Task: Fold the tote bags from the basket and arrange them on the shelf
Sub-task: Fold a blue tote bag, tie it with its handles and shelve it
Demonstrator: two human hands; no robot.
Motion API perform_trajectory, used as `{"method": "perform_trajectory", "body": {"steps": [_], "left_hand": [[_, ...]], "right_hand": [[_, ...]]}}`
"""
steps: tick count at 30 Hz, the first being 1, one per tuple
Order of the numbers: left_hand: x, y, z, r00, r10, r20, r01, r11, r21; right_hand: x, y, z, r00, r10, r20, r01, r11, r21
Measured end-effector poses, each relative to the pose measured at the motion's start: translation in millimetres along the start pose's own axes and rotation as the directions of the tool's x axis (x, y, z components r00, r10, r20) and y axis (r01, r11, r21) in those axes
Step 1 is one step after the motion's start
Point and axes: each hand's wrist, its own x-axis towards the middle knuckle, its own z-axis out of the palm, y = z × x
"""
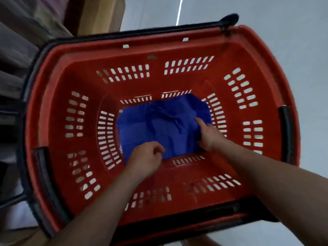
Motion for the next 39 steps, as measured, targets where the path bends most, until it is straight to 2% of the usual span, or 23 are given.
{"method": "perform_trajectory", "body": {"steps": [4,7,10,13,15,16,18,19,20,22,25,27,28,30,32,33,34,35,36,37,38,39], "left_hand": [[21.6,-12.1,4.1,1.000,0.007,0.002,-0.007,0.999,0.033],[14.5,-2.6,7.0,0.993,0.112,0.039,-0.118,0.973,0.201],[-1.6,13.0,2.4,0.990,0.119,0.079,-0.139,0.928,0.347],[-29.7,26.4,-18.3,0.973,0.228,-0.016,-0.215,0.937,0.275],[-62.8,38.6,-39.1,0.939,0.325,-0.114,-0.309,0.941,0.134],[-84.0,46.6,-51.4,0.919,0.362,-0.156,-0.346,0.930,0.122],[-131.5,66.0,-80.6,0.883,0.396,-0.251,-0.363,0.916,0.169],[-157.0,75.9,-96.0,0.866,0.396,-0.306,-0.353,0.917,0.185],[-182.6,84.0,-111.2,0.847,0.384,-0.367,-0.343,0.923,0.176],[-230.1,96.3,-139.3,0.799,0.310,-0.514,-0.311,0.946,0.088],[-287.3,110.6,-171.9,0.688,0.026,-0.725,-0.263,0.940,-0.216],[-315.8,117.8,-189.0,0.638,-0.171,-0.751,-0.267,0.865,-0.424],[-329.2,120.2,-195.7,0.654,-0.237,-0.718,-0.229,0.843,-0.487],[-356.0,122.5,-206.4,0.666,-0.319,-0.674,-0.037,0.889,-0.457],[-389.9,128.2,-211.5,0.598,-0.335,-0.728,0.169,0.941,-0.294],[-409.6,134.1,-211.2,0.558,-0.325,-0.764,0.207,0.945,-0.252],[-430.9,143.7,-209.2,0.525,-0.294,-0.799,0.157,0.956,-0.249],[-454.1,158.9,-208.0,0.523,-0.244,-0.816,0.034,0.963,-0.266],[-477.9,179.3,-208.4,0.574,-0.209,-0.792,-0.124,0.933,-0.337],[-498.5,201.5,-209.8,0.666,-0.218,-0.713,-0.241,0.842,-0.482],[-513.3,218.0,-210.2,0.765,-0.220,-0.606,-0.284,0.729,-0.623],[-524.0,225.9,-211.2,0.827,-0.215,-0.520,-0.282,0.641,-0.714]], "right_hand": [[7.2,-3.8,18.4,0.999,-0.041,0.023,0.040,0.999,0.028],[-23.0,-22.7,-3.7,0.968,-0.238,0.083,0.224,0.963,0.149],[-81.0,-40.1,-51.1,0.906,-0.423,0.028,0.386,0.851,0.357],[-143.4,-40.4,-93.5,0.902,-0.409,-0.135,0.399,0.673,0.623],[-177.5,-33.7,-119.2,0.904,-0.402,-0.144,0.385,0.624,0.680],[-192.2,-29.5,-130.5,0.903,-0.418,-0.097,0.382,0.680,0.626],[-217.4,-19.8,-148.9,0.896,-0.440,-0.053,0.436,0.852,0.290],[-229.4,-16.9,-157.5,0.898,-0.428,-0.105,0.439,0.889,0.132],[-242.1,-14.6,-166.8,0.894,-0.408,-0.184,0.424,0.904,0.056],[-270.4,-11.7,-188.5,0.894,-0.357,-0.270,0.393,0.915,0.090],[-317.7,-9.2,-228.1,0.886,-0.313,-0.344,0.401,0.888,0.224],[-349.8,-15.7,-255.7,0.845,-0.287,-0.451,0.460,0.821,0.339],[-365.7,-23.1,-269.9,0.823,-0.274,-0.497,0.496,0.773,0.396],[-395.8,-42.7,-297.0,0.759,-0.306,-0.574,0.588,0.700,0.405],[-426.6,-64.9,-319.7,0.676,-0.395,-0.622,0.683,0.652,0.329],[-443.8,-77.7,-328.7,0.631,-0.454,-0.629,0.732,0.616,0.290],[-461.0,-91.1,-336.1,0.578,-0.520,-0.629,0.782,0.572,0.246],[-479.1,-104.8,-341.3,0.517,-0.588,-0.623,0.825,0.536,0.179],[-498.3,-118.1,-342.2,0.440,-0.662,-0.606,0.864,0.496,0.086],[-517.8,-130.9,-340.2,0.346,-0.746,-0.569,0.898,0.439,-0.029],[-536.2,-142.2,-334.2,0.246,-0.825,-0.509,0.921,0.362,-0.141],[-554.4,-151.7,-324.9,0.150,-0.888,-0.434,0.929,0.277,-0.245]]}}
